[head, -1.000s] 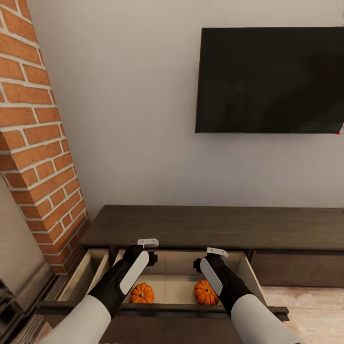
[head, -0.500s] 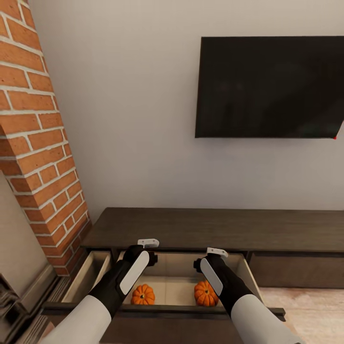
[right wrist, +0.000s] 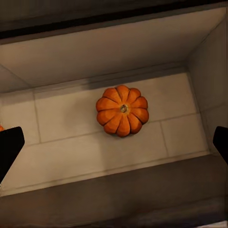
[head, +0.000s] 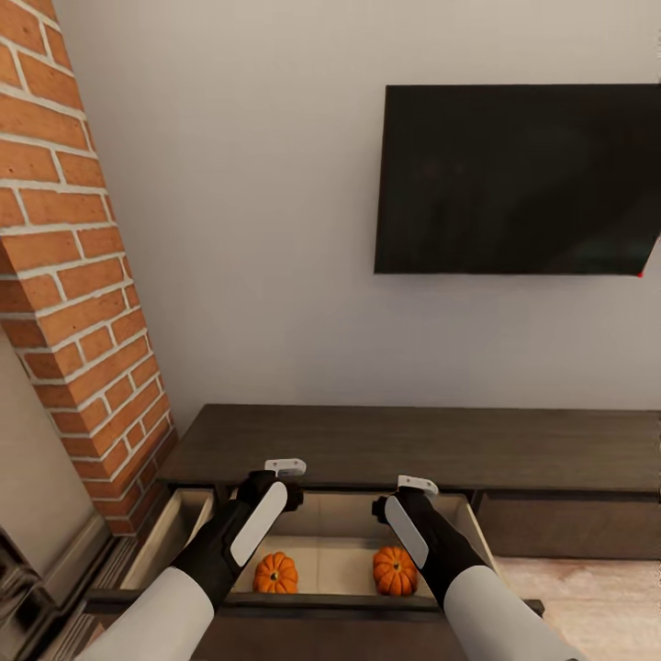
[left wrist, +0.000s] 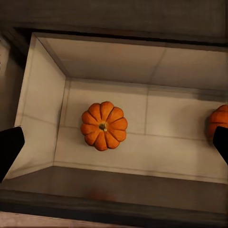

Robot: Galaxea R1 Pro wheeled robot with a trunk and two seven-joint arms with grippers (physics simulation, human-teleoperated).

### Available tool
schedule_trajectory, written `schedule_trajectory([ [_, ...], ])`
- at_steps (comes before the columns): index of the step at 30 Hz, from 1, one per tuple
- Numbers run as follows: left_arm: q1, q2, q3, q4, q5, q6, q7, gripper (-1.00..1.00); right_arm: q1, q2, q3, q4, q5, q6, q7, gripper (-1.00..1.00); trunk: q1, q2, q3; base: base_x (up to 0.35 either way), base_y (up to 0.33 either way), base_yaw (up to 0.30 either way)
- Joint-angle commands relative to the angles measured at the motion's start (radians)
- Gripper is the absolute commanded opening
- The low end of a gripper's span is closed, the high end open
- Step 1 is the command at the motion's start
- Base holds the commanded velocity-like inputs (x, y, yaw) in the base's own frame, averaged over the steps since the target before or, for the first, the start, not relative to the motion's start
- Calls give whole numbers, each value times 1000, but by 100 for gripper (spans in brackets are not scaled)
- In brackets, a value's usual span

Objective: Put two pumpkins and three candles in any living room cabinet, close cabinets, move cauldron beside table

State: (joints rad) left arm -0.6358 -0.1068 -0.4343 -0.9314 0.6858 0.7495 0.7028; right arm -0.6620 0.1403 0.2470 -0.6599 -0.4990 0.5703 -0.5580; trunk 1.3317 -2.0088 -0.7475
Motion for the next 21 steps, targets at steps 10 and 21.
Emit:
schedule_trajectory([
  [10,-1,1,-1,-27,12,1,10,100,-1,0,6,-1,-10,2,-8,100,-12,21,8,-282,0,0],
  [21,-1,1,-1,-32,12,1,10,100,-1,-1,7,-1,-10,0,-7,100,-12,21,8,-314,0,0],
])
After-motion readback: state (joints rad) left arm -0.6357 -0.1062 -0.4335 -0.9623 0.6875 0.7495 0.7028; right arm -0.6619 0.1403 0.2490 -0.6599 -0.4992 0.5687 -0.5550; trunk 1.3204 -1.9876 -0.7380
